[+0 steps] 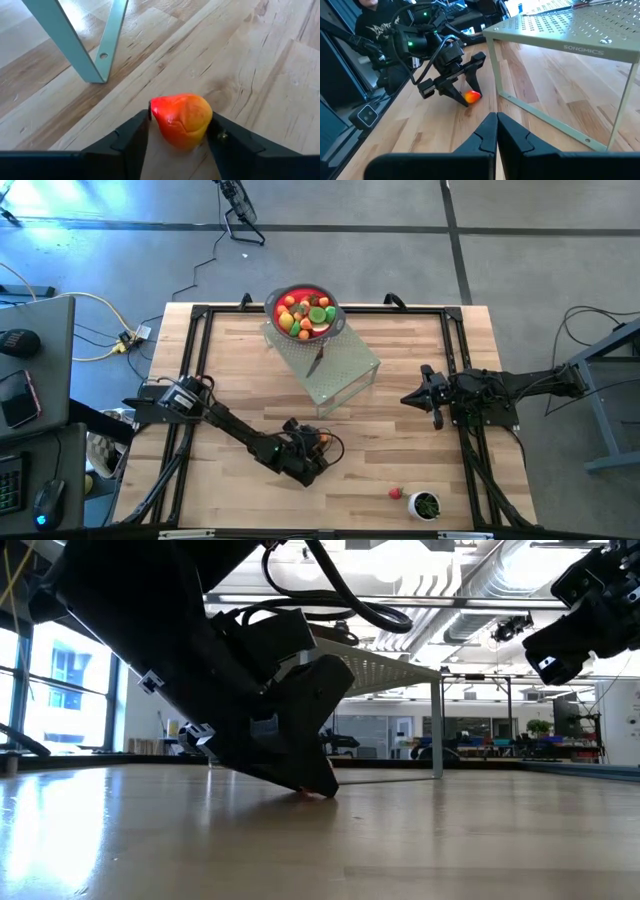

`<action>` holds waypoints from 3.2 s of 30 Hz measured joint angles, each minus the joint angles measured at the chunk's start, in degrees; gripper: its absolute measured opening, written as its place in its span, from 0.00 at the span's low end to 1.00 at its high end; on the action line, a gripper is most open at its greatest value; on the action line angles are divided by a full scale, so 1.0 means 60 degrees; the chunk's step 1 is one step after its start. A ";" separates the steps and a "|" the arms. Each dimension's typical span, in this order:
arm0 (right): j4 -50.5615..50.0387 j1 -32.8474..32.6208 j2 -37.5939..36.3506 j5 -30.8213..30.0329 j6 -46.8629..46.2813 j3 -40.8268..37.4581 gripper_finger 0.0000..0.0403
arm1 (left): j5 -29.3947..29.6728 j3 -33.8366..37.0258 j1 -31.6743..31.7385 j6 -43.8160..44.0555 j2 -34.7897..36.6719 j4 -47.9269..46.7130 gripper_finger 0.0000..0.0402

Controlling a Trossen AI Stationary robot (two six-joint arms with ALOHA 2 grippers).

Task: Pick & Place Fruit
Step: Put the orange pear into the red strainer on the shelf

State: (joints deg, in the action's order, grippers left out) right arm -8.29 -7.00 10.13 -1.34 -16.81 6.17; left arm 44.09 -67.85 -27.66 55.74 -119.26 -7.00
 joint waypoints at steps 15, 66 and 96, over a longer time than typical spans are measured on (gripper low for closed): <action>-0.0045 0.0001 0.0000 0.0000 -0.0015 0.0000 0.01 | -0.0009 0.0000 -0.0005 0.0004 0.0000 0.0009 0.40; -0.0082 0.0001 0.0000 -0.0002 0.0009 -0.0003 0.01 | -0.0403 0.0004 -0.0015 -0.1508 0.0160 0.1867 0.07; -0.0019 0.0003 -0.0004 -0.1577 0.0513 -0.0004 0.01 | -0.3547 0.0389 0.1304 -0.7256 0.0944 0.3940 0.01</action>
State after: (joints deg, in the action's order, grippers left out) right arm -8.40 -6.98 10.11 -10.80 -13.74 6.15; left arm 22.81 -65.52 -19.84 12.21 -113.60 16.64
